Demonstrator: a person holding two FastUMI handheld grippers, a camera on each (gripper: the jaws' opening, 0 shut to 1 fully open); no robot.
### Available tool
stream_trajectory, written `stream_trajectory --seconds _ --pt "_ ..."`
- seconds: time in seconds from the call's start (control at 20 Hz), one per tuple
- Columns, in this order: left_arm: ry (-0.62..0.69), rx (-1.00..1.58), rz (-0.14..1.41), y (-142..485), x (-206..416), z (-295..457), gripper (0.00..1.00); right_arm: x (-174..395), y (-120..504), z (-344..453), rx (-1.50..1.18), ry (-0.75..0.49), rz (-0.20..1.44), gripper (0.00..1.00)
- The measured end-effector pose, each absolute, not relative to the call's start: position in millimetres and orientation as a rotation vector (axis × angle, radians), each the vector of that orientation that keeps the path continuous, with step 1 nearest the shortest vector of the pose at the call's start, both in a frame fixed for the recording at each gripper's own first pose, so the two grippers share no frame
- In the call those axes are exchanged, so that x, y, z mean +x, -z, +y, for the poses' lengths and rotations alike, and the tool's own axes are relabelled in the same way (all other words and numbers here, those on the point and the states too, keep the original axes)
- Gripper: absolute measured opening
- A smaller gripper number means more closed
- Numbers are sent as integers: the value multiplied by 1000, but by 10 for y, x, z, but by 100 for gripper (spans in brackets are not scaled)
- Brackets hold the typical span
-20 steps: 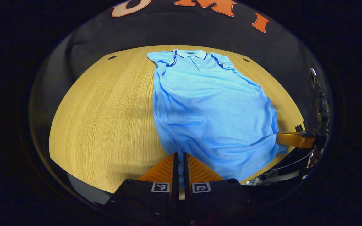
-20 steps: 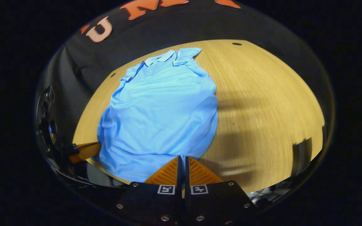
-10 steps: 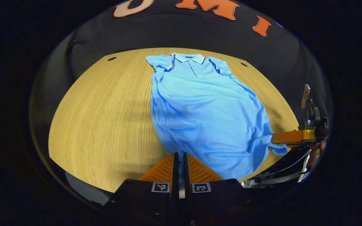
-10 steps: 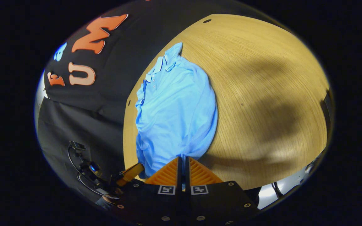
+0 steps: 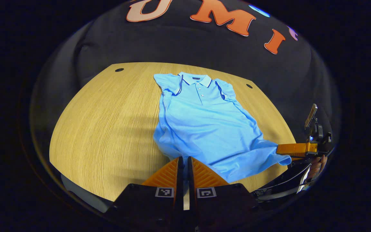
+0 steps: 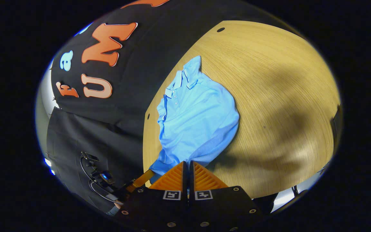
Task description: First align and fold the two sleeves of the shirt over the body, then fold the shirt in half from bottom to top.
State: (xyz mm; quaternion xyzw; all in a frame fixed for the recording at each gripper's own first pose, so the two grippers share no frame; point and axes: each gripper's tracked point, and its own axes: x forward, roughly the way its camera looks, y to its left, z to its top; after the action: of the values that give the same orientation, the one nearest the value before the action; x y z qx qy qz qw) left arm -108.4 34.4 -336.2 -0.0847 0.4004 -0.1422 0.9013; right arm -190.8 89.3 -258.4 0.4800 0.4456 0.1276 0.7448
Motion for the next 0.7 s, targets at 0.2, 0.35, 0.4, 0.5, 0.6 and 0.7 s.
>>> stream_trajectory --seconds 0.2,0.35,0.4,0.5,0.6,0.7 --pt "304 -187 780 3084 -929 316 12 -1662 2304 855 1059 -310 932 2" --pt "316 -190 745 2879 -760 303 12 -1501 2134 817 1054 -327 906 1" --pt "318 -193 739 2816 -689 309 12 -1436 2082 781 1053 -322 896 1" --pt "326 -207 722 2705 -517 337 12 -1263 1980 740 1059 -321 874 1" --pt "336 -225 716 2598 -314 399 12 -1090 1894 672 1060 -307 853 1" --pt "353 -228 709 2526 -63 434 12 -879 1847 617 1051 -280 831 1"
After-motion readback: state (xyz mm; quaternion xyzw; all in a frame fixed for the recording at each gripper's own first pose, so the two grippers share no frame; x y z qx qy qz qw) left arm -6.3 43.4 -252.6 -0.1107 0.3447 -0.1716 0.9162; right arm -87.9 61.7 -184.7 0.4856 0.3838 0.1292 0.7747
